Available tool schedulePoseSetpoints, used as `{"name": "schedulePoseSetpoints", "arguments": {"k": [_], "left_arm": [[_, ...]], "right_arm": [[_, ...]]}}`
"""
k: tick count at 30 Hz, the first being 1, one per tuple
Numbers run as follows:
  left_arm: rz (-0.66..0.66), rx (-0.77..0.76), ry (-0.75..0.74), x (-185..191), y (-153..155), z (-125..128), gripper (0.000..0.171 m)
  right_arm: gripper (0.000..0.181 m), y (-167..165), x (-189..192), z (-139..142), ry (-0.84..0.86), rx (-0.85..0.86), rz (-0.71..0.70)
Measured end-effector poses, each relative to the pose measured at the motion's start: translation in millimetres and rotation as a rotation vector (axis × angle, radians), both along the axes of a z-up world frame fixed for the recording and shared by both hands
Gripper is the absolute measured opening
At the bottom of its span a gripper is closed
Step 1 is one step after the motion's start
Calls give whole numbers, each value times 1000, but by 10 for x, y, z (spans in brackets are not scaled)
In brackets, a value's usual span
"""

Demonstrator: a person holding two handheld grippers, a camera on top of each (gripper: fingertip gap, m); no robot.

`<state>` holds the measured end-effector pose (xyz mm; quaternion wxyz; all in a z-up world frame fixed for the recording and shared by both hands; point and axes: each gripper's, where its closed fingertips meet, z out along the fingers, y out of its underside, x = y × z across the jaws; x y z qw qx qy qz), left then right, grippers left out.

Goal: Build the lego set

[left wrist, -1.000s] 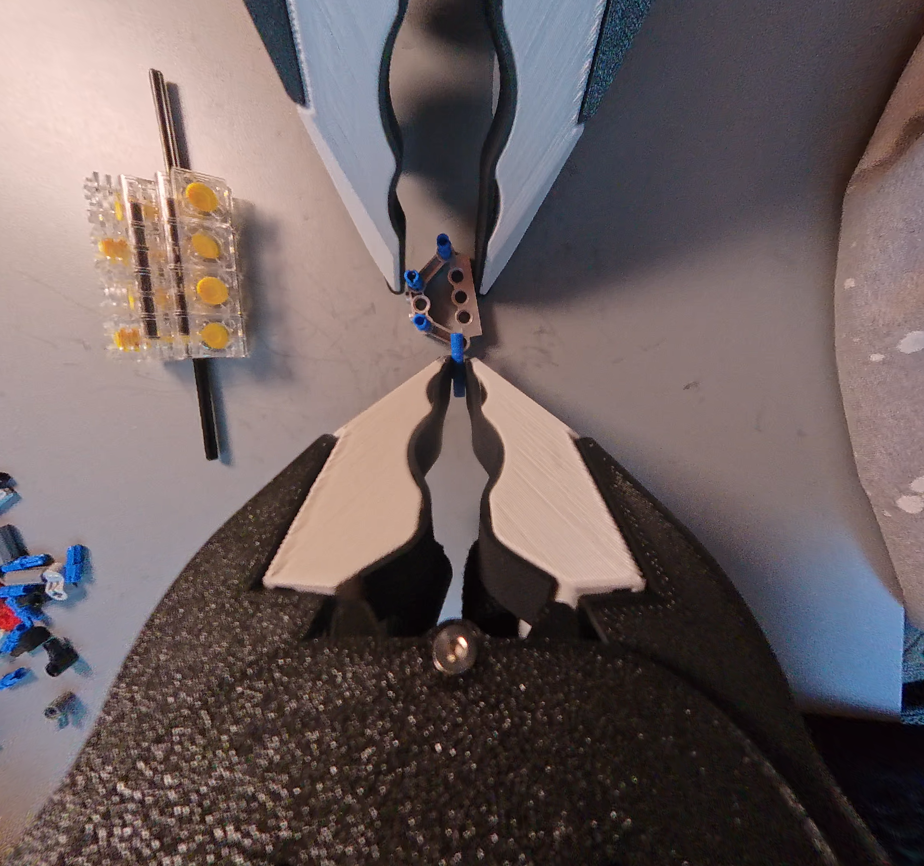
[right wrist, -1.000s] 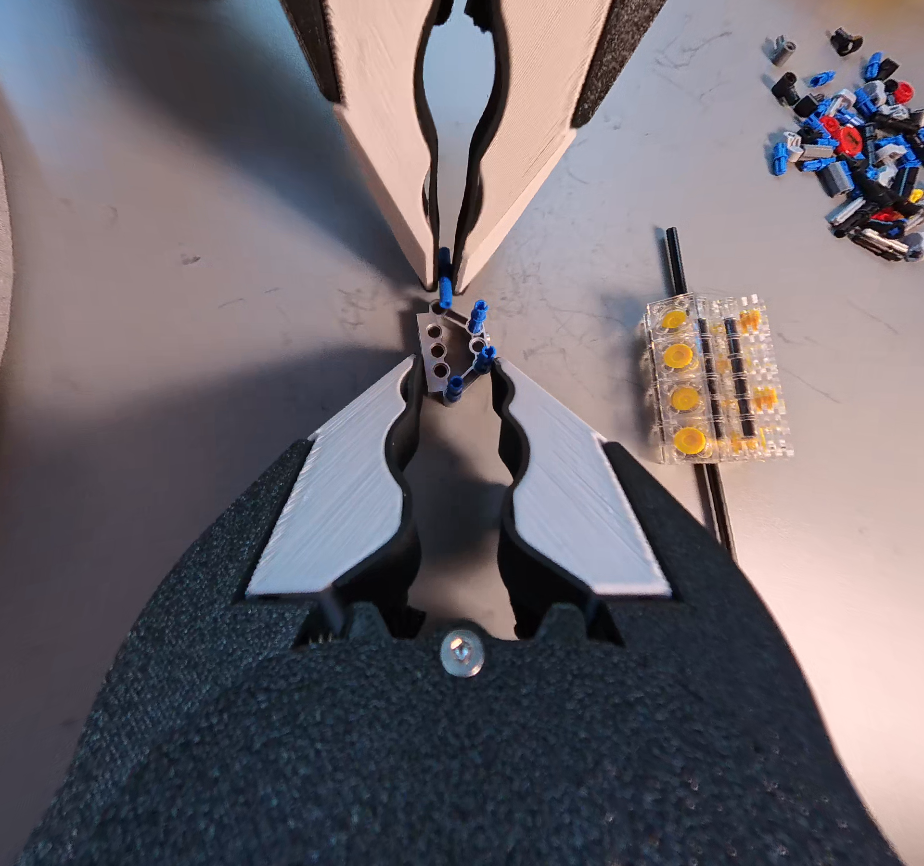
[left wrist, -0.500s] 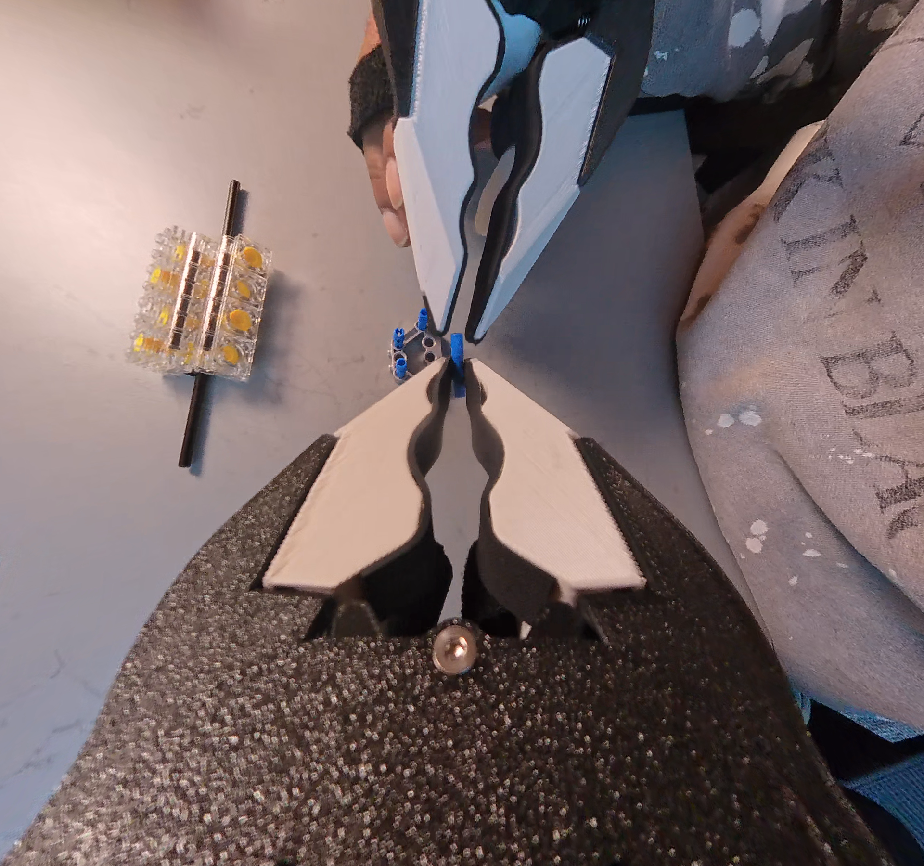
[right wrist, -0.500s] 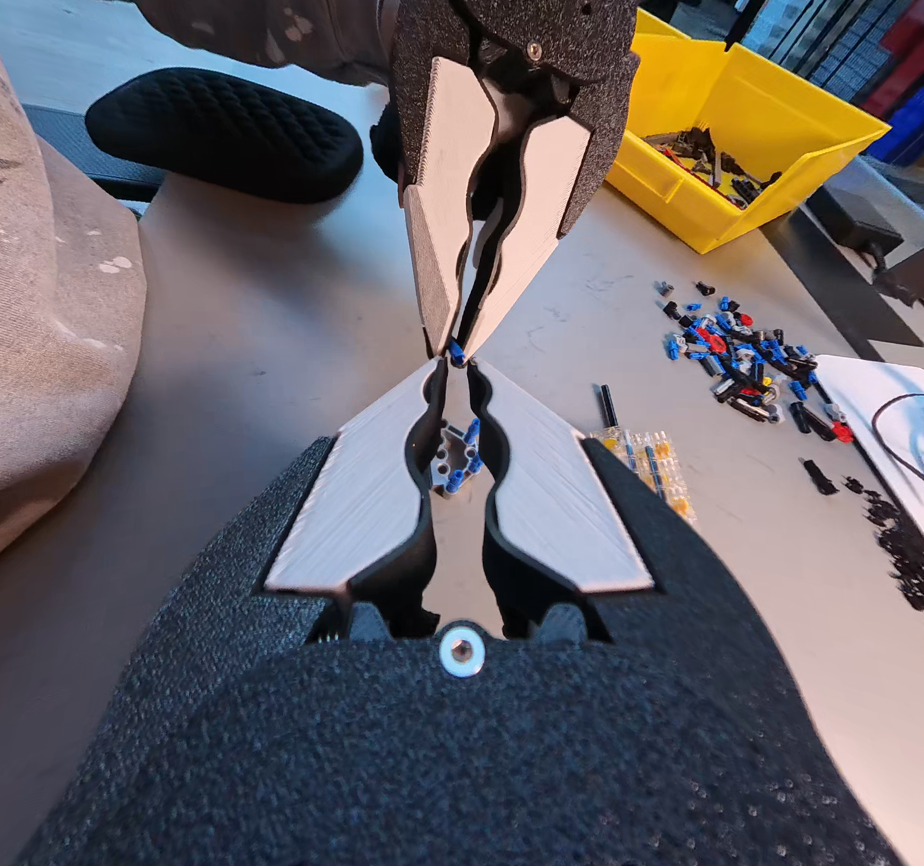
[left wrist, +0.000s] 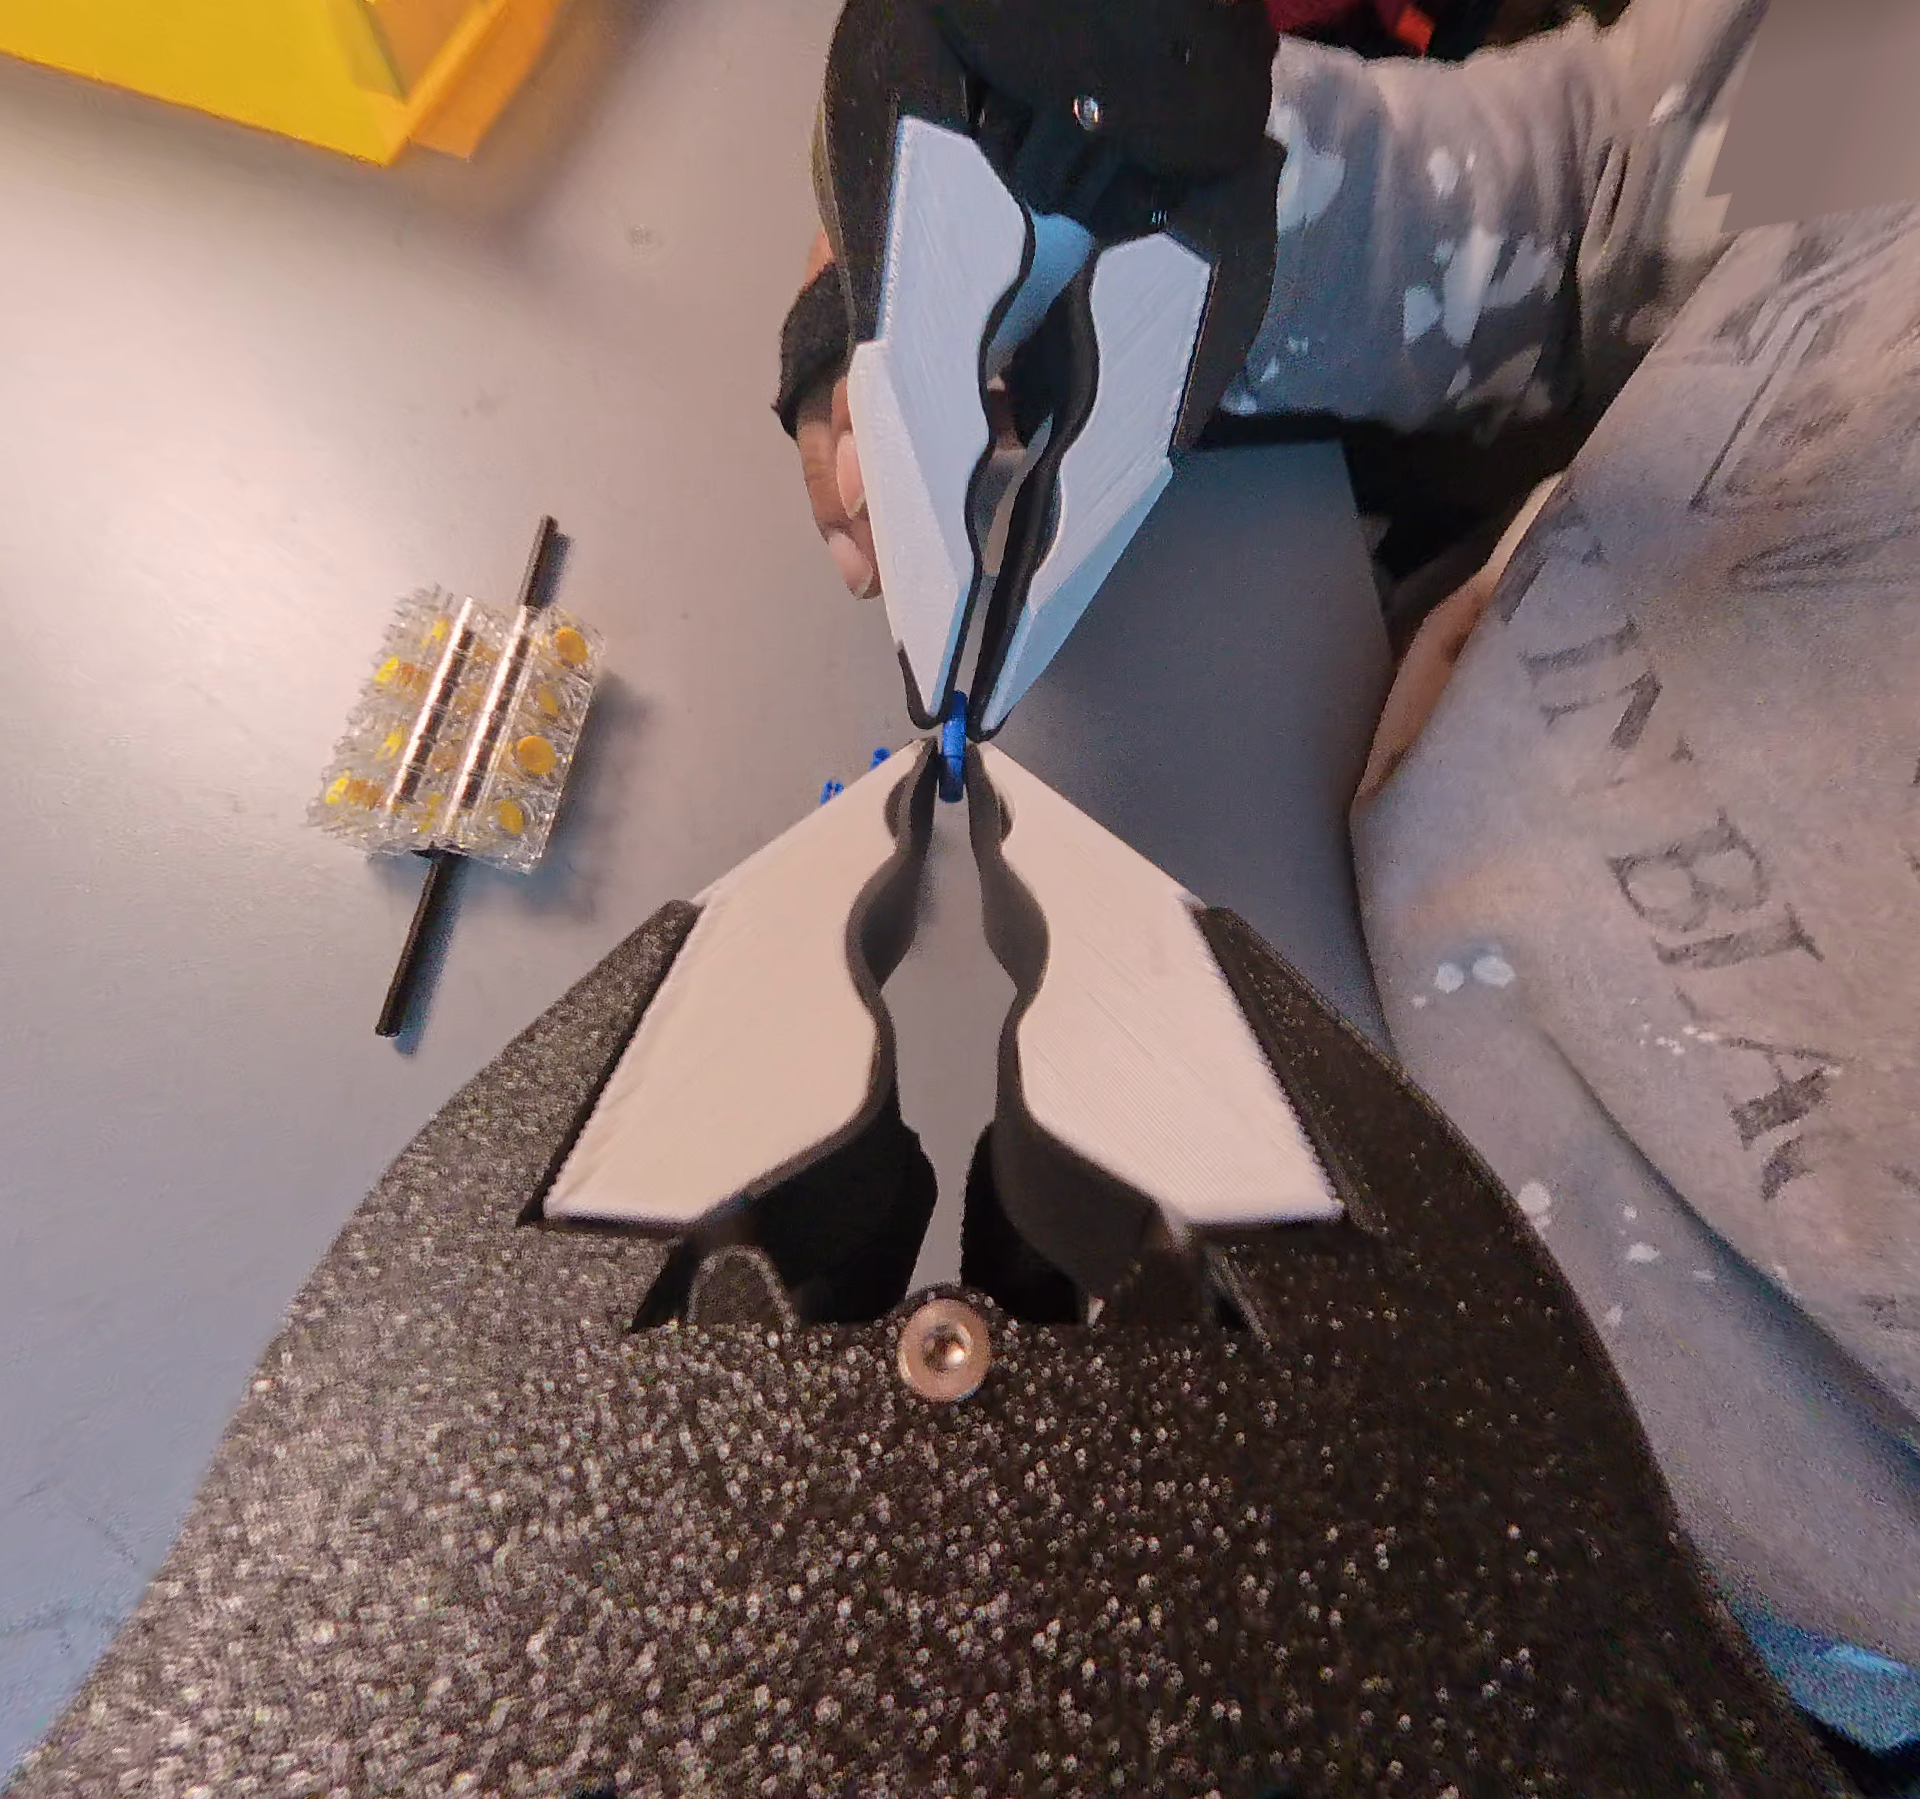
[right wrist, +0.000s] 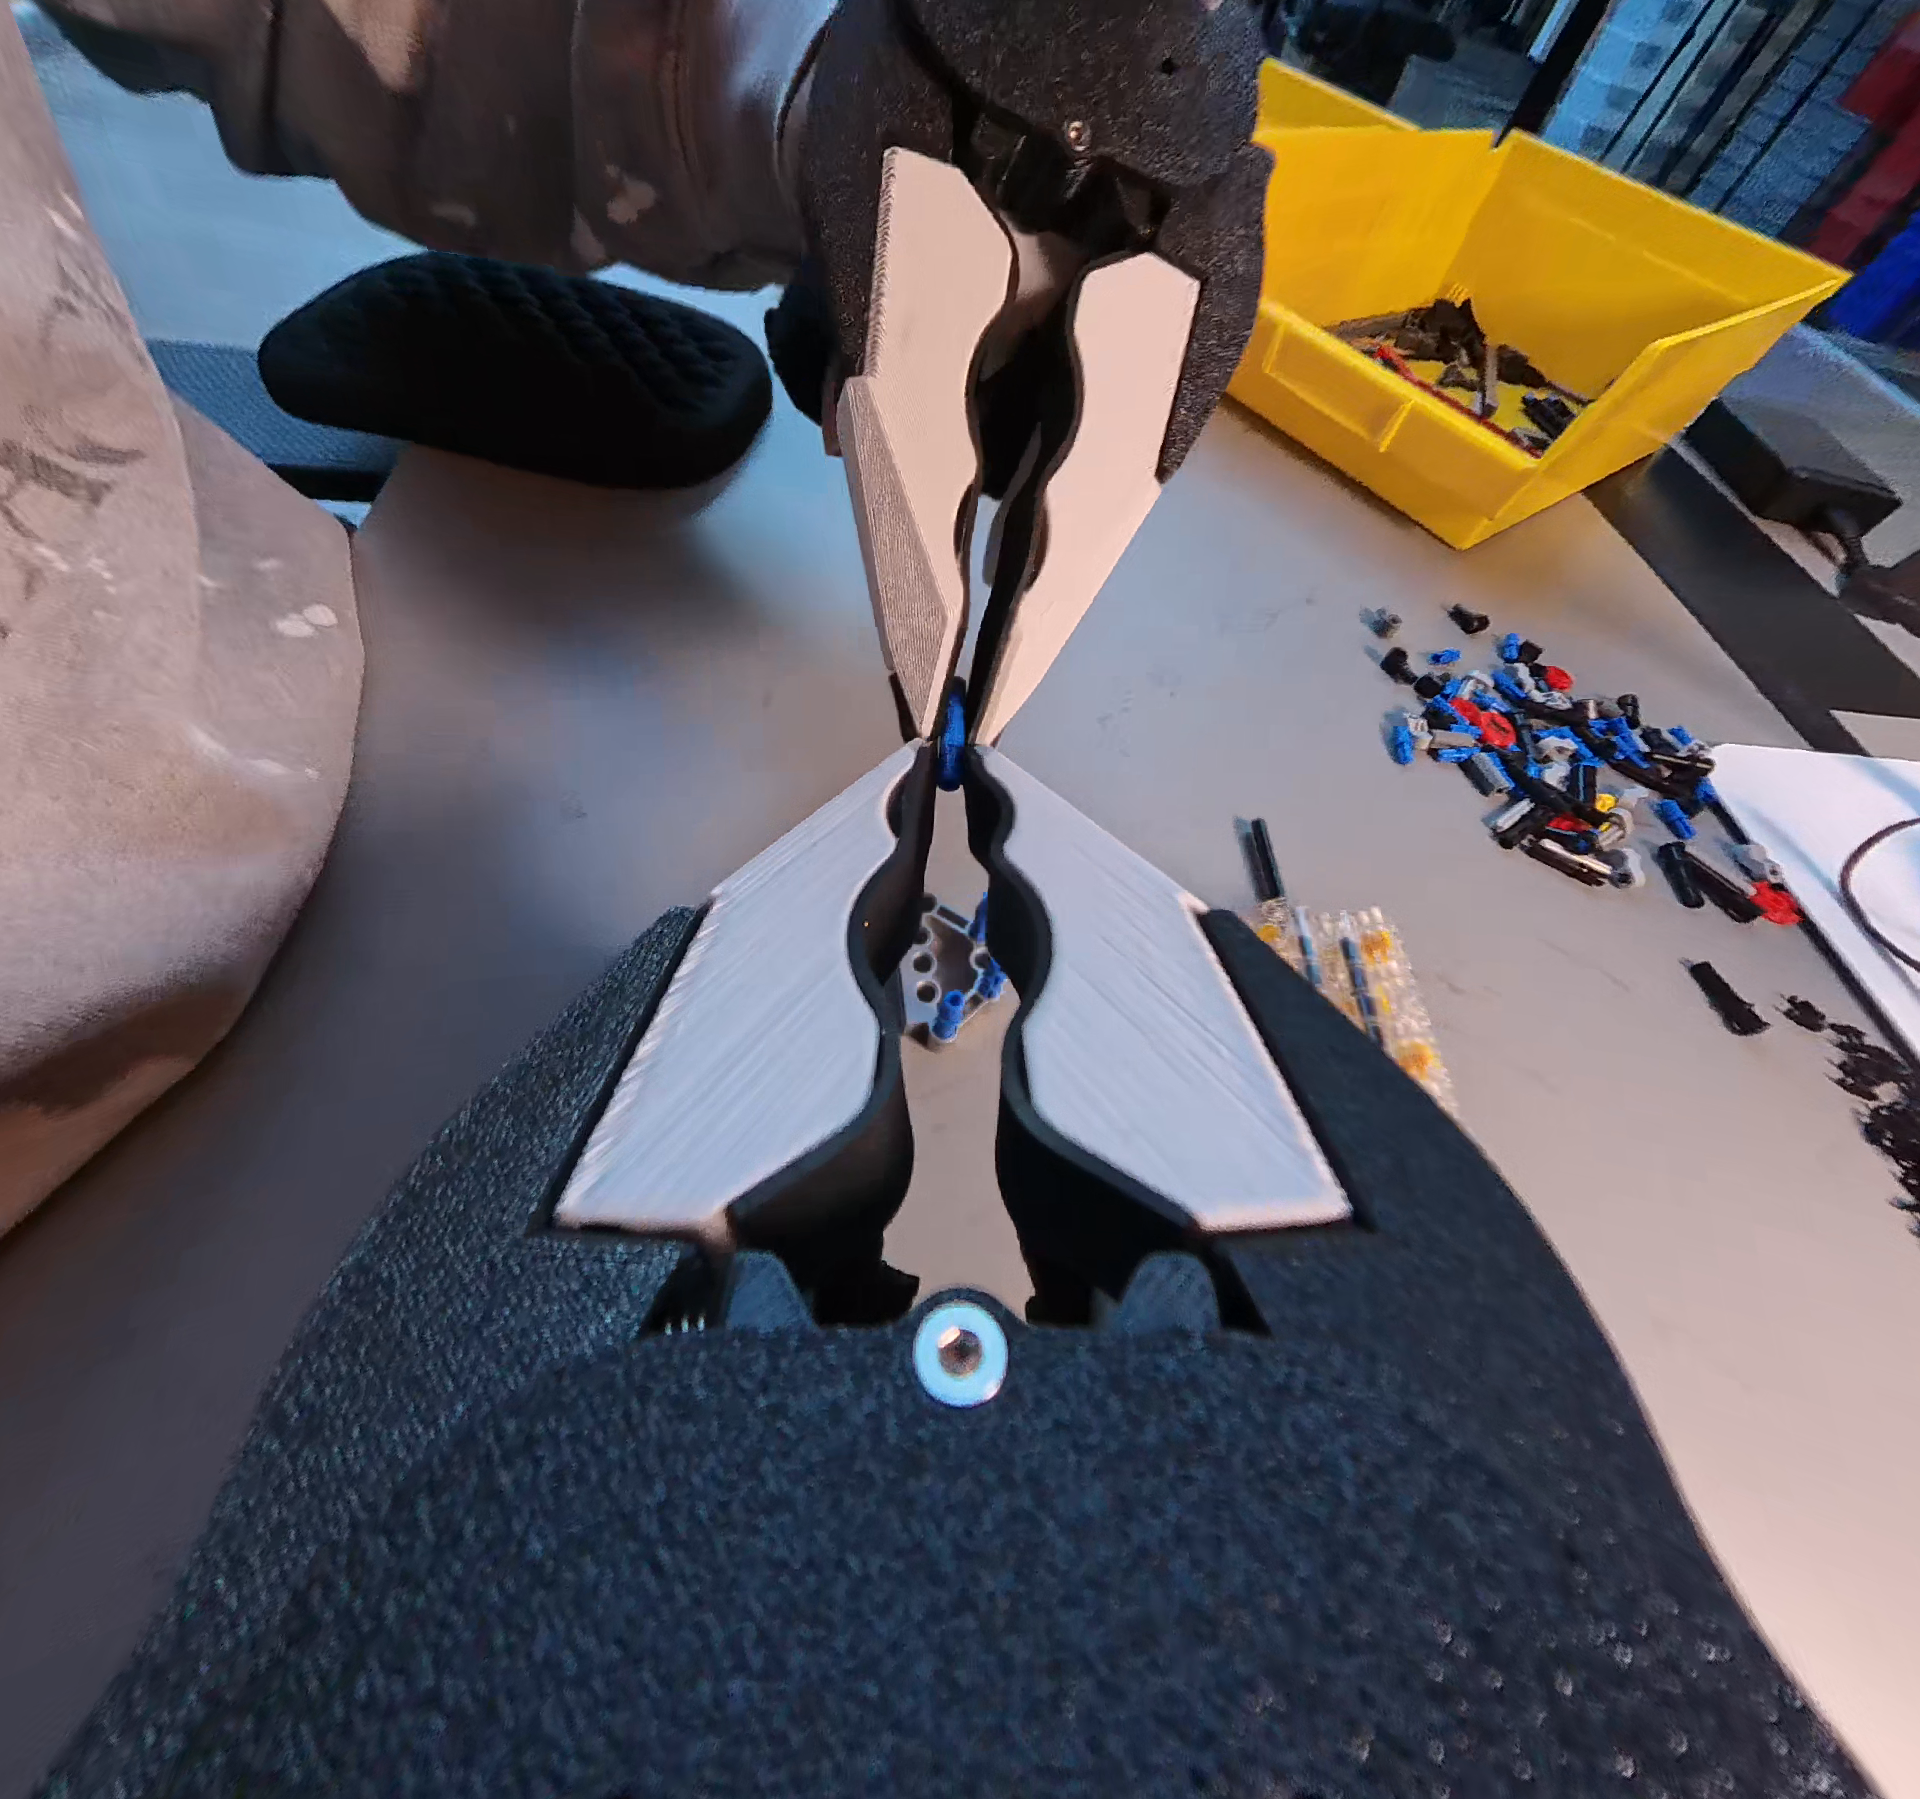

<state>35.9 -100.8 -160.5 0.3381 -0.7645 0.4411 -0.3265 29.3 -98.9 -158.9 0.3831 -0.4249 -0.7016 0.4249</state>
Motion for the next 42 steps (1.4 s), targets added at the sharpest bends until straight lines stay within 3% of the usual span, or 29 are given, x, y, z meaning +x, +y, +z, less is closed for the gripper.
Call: {"name": "schedulePoseSetpoints", "arguments": {"k": [8,25,32,37,42], "left_arm": [[104,66,-275,28,26,320,4],[125,98,-190,20,-4,202,4],[106,124,-33,-8,14,21,3],[74,101,194,-102,17,-264,3],[9,41,335,-94,-13,-491,3]], "right_arm": [[3,33,24,271,112,-115,-3],[3,-11,10,155,54,-112,12],[3,7,1,-14,-30,-90,-2],[42,133,109,-343,-220,-16,-27],[43,166,118,-696,-381,64,-35]]}}
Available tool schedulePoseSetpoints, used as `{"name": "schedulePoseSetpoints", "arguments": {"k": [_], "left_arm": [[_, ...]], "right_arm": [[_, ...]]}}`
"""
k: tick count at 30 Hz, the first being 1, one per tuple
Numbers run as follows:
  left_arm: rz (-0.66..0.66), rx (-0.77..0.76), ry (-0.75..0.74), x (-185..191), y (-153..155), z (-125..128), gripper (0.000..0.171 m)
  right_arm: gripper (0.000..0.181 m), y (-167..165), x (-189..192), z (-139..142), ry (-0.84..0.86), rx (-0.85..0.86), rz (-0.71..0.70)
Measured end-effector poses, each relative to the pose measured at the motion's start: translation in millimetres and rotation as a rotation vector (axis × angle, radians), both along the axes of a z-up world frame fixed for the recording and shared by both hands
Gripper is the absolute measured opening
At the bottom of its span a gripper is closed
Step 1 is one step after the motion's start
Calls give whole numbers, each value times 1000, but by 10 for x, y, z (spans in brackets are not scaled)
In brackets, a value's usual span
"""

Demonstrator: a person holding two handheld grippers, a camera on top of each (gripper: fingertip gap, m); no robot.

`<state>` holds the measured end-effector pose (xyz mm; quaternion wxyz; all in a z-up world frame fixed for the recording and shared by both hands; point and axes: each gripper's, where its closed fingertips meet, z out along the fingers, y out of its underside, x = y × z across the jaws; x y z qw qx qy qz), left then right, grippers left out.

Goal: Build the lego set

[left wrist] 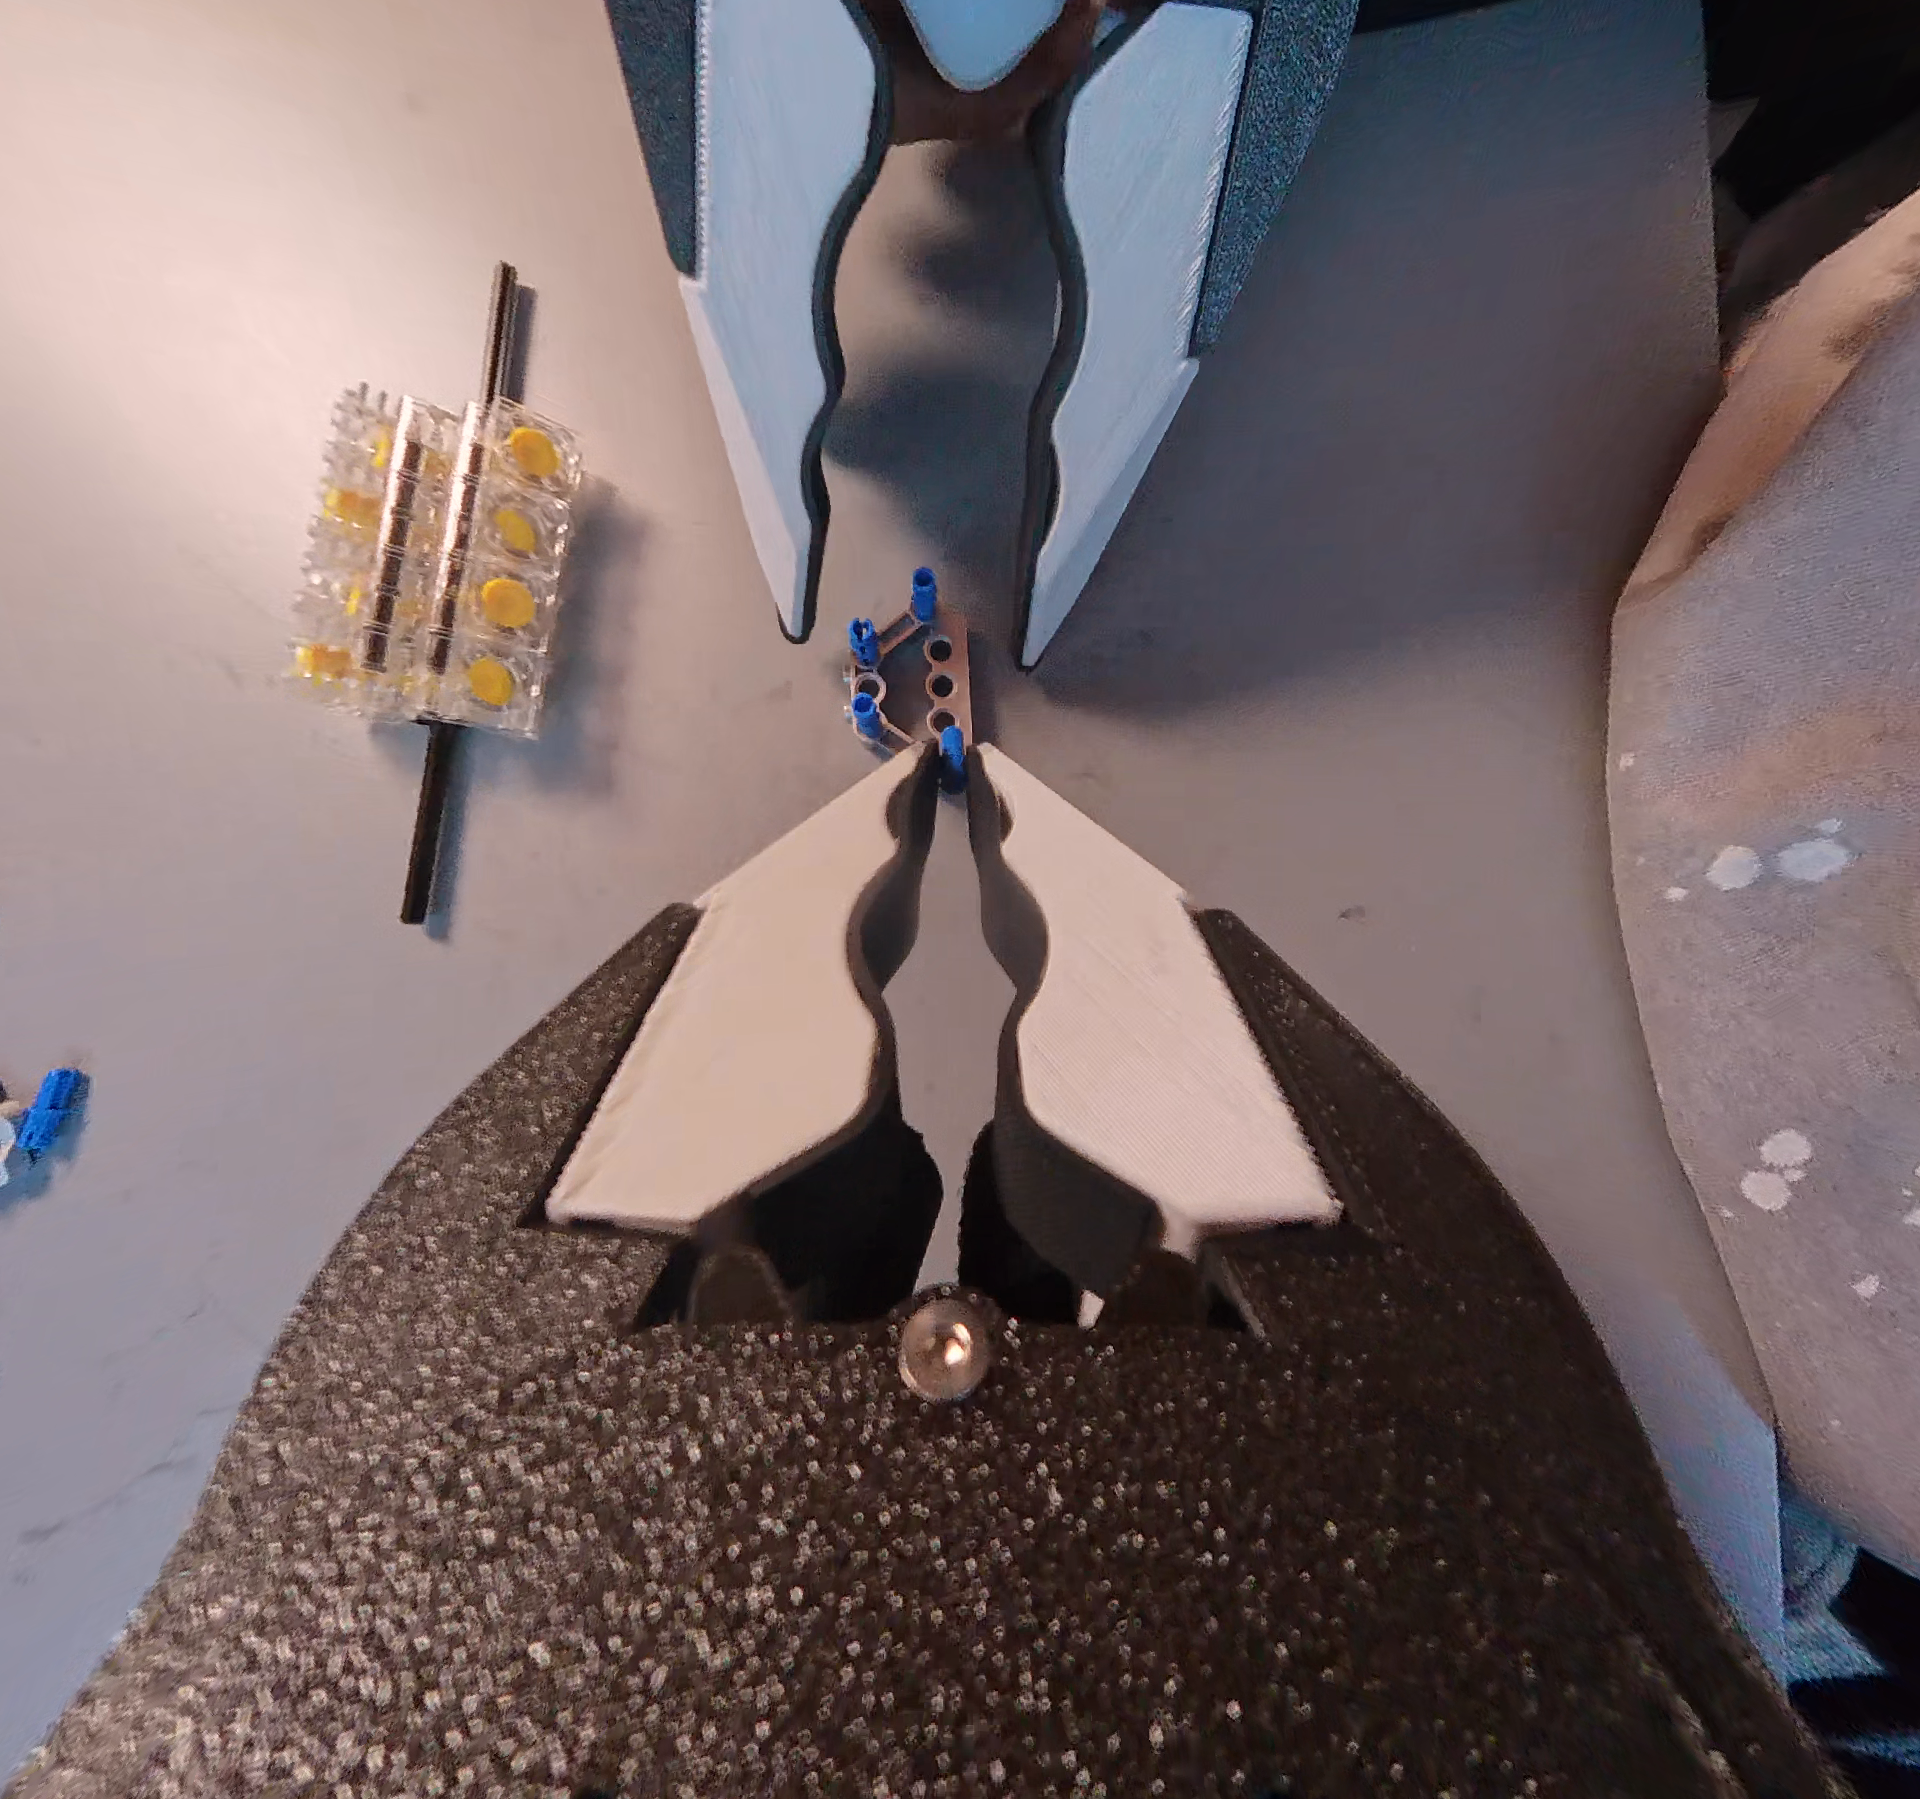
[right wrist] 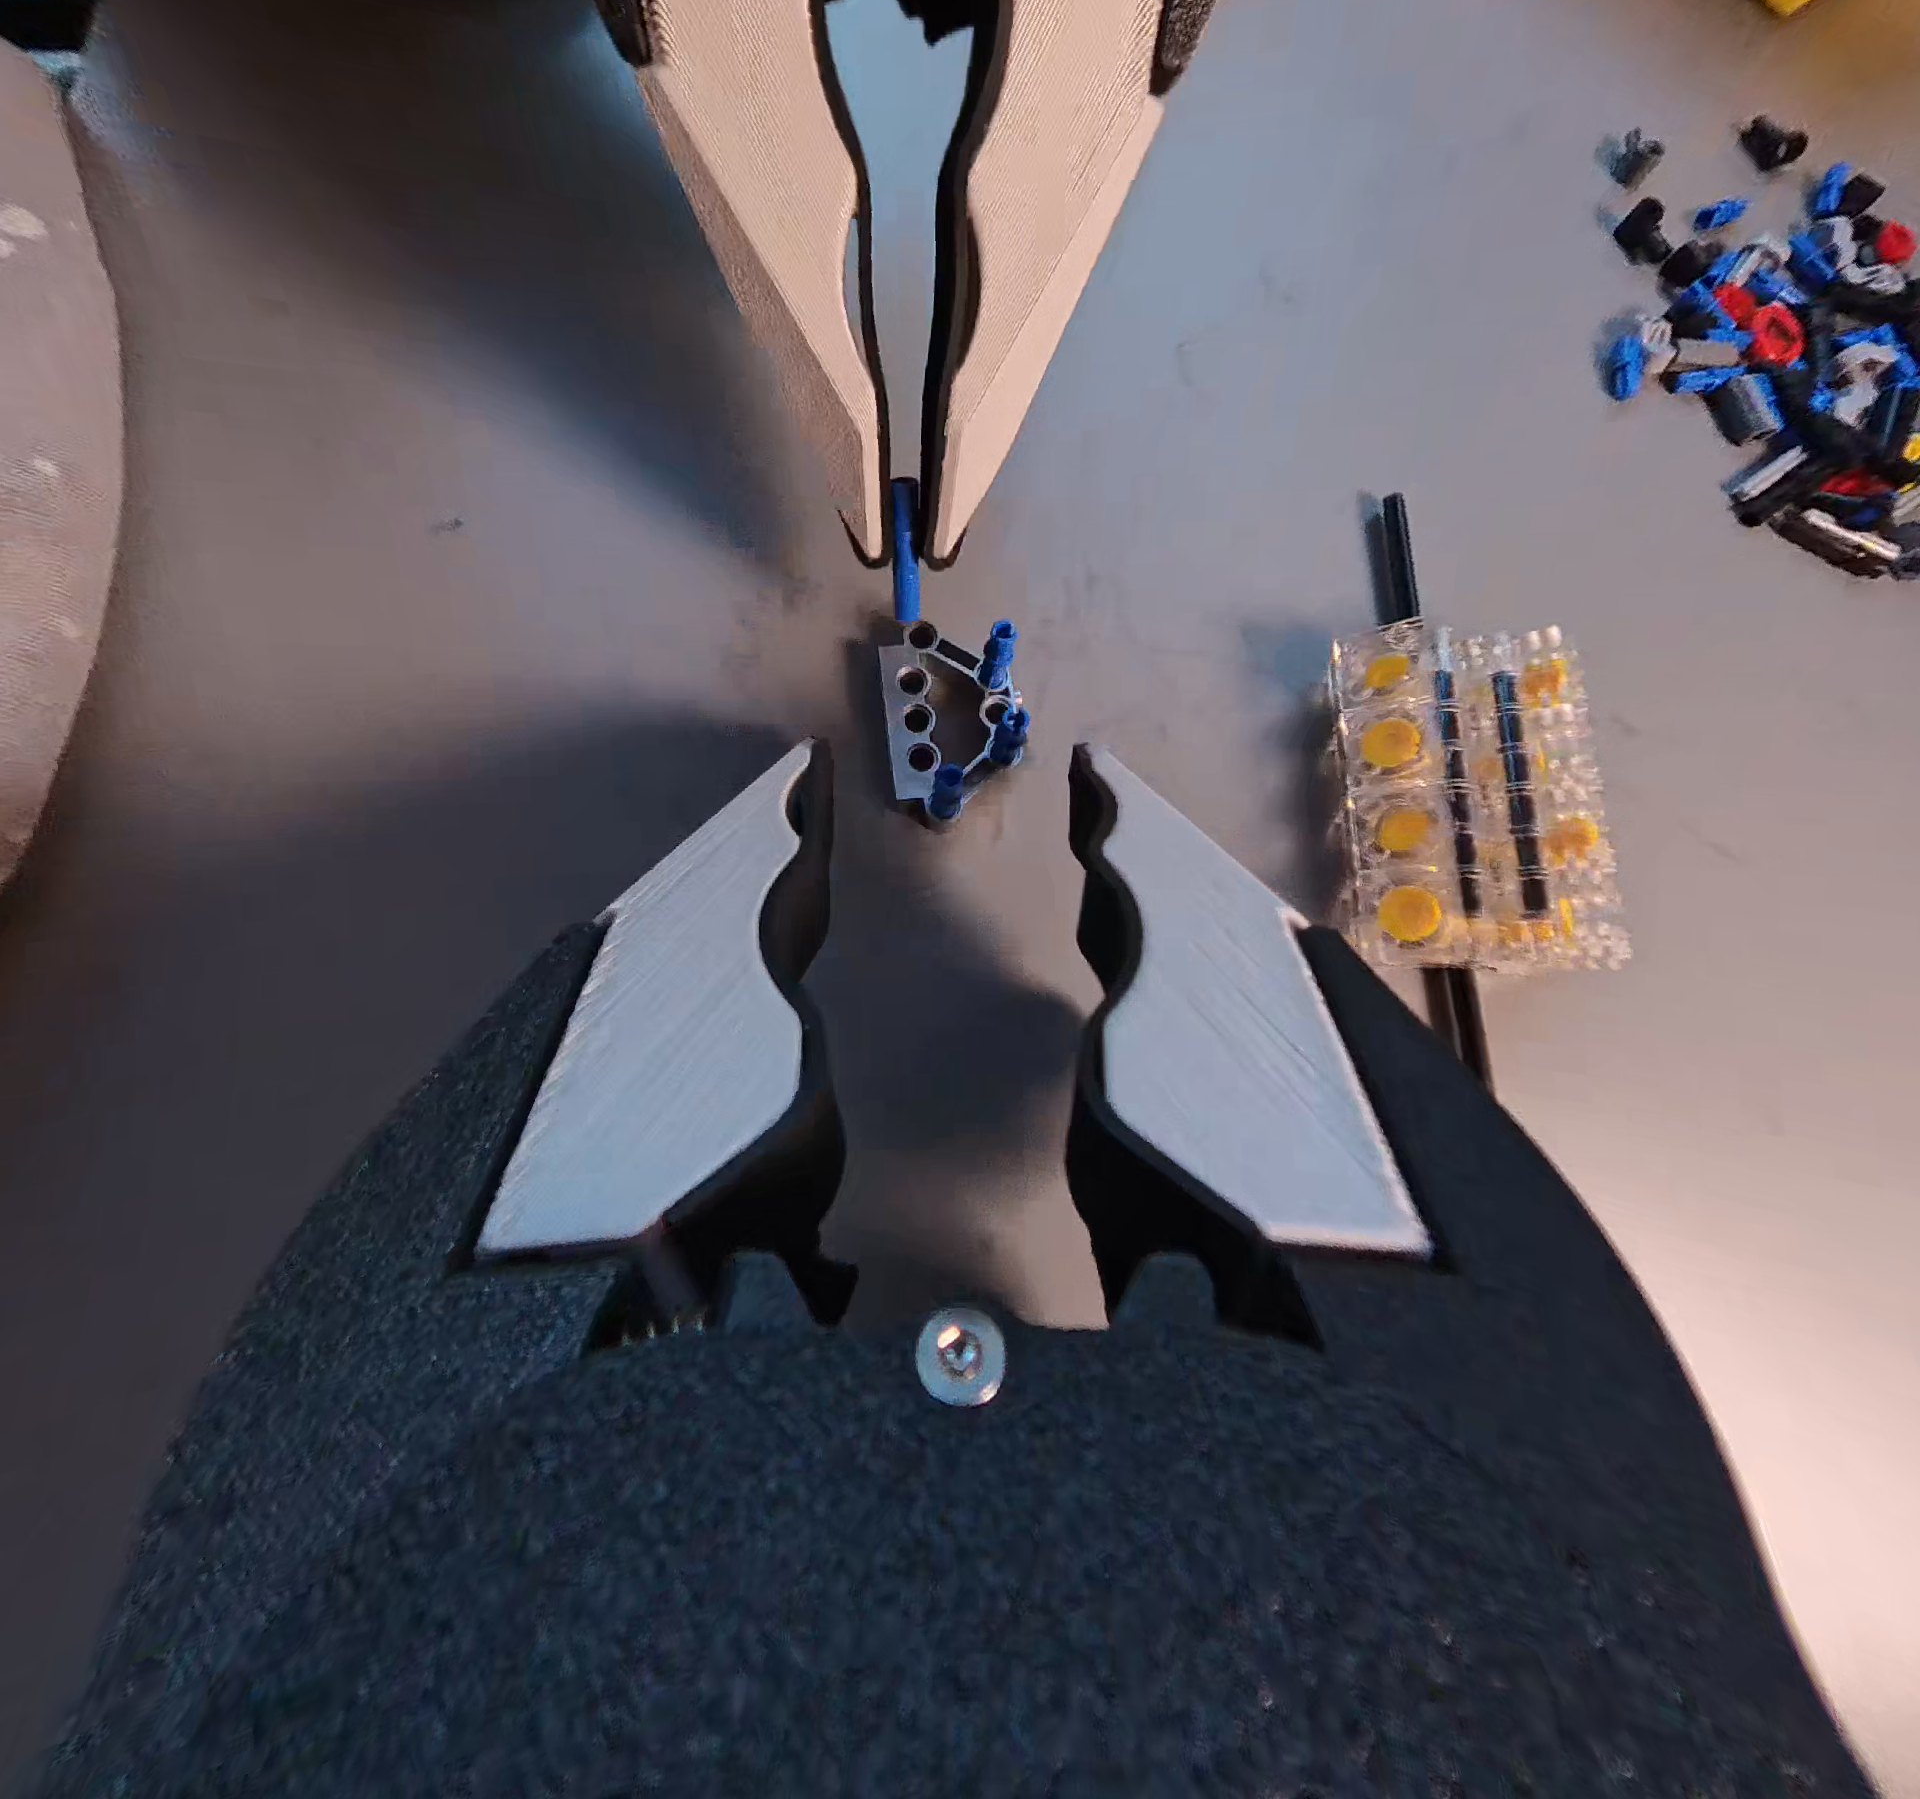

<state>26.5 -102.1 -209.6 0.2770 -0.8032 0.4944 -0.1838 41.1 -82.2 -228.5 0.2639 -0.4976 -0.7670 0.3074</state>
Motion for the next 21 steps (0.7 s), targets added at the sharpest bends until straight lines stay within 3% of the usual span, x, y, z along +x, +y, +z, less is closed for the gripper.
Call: {"name": "schedulePoseSetpoints", "arguments": {"k": [6,21], "left_arm": [[-69,-42,148,-37,-3,-87,3],[-214,-77,342,-68,28,-151,3]], "right_arm": [[24,16,-42,-54,-24,15,-2],[24,-2,-41,-62,-20,29,-4]]}}
